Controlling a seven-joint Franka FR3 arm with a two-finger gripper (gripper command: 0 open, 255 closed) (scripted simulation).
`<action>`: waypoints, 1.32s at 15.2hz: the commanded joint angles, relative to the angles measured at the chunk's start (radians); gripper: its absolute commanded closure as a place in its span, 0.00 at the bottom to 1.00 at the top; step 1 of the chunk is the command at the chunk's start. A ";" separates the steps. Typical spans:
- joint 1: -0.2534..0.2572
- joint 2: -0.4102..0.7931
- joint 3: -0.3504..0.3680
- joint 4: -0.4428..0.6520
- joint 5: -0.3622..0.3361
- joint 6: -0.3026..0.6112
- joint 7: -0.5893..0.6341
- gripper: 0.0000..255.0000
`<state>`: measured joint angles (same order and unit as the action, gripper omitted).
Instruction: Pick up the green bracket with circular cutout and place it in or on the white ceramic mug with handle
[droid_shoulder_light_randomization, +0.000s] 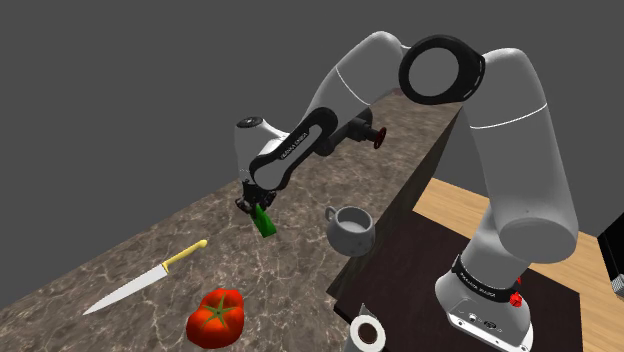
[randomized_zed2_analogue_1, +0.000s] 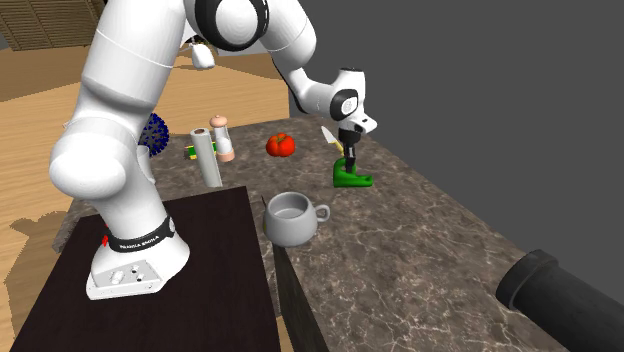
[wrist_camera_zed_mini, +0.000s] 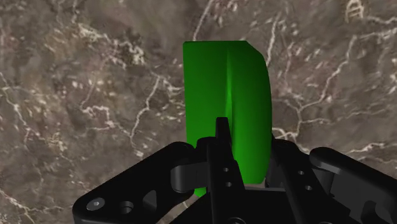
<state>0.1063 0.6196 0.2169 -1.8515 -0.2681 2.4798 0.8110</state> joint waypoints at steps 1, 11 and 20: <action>0.000 0.000 0.000 0.000 0.000 0.000 0.000 1.00; -0.008 -0.040 0.011 -0.005 0.013 -0.035 -0.010 1.00; -0.023 -0.123 0.033 -0.002 0.044 -0.119 -0.033 1.00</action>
<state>0.0849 0.5086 0.2468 -1.8524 -0.2281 2.3712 0.7809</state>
